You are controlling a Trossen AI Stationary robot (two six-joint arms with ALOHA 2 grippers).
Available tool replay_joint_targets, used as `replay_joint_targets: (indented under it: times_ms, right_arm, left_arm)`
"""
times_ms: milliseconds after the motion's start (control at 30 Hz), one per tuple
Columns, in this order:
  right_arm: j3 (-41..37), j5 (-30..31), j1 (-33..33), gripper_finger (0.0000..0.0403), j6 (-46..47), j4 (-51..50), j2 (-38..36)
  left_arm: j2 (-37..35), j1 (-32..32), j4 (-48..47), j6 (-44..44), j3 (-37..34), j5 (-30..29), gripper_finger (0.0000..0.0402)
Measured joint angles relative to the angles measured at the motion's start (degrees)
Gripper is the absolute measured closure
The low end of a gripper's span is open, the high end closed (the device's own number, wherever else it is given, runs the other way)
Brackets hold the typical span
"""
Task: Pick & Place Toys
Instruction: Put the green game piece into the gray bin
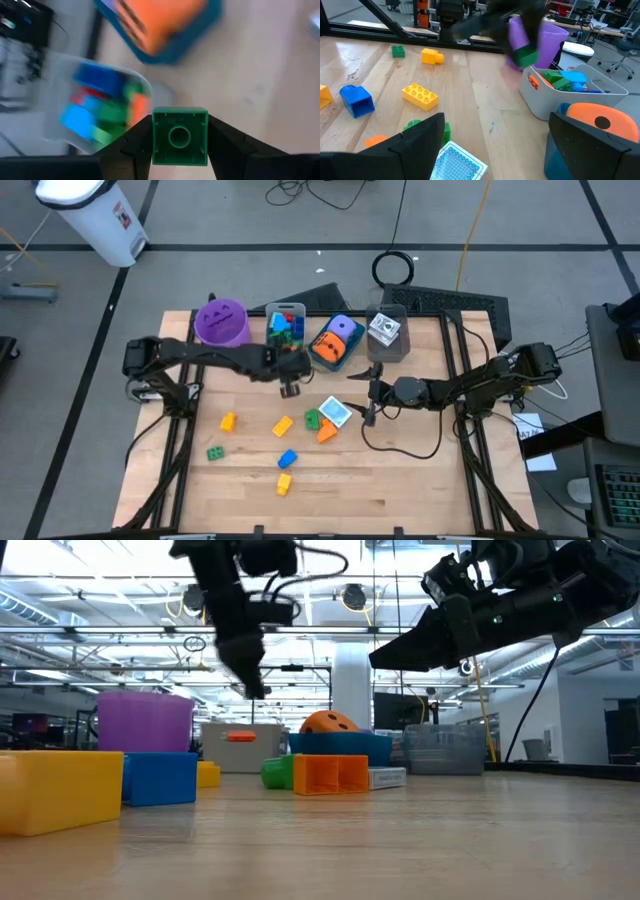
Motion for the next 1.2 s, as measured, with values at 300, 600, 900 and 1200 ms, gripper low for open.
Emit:
replay_joint_targets:
  times_ms: [300, 600, 900, 1200]
  right_arm:
    - [0.00, 0.00, 0.00, 0.0055, 0.00, 0.13, 0.00]
    - [0.00, 0.00, 0.00, 0.0055, -1.18, 0.09, 0.00]
    - [0.00, 0.00, 0.00, 0.0055, -1.25, -0.46, 0.00]
    - [0.02, 0.02, 0.00, 0.0055, -1.25, -1.00, 0.00]
  left_arm:
    - [-0.02, 13.51, 2.92, 11.20, 5.72, 5.31, 0.0237]
    - [4.49, 23.24, 3.47, 10.18, 5.70, 18.70, 0.0236]
    - [9.40, 23.42, 5.74, 9.95, 5.70, 20.19, 0.0236]
    - [9.04, 23.55, 6.24, 9.79, 5.68, 19.08, 0.0212]
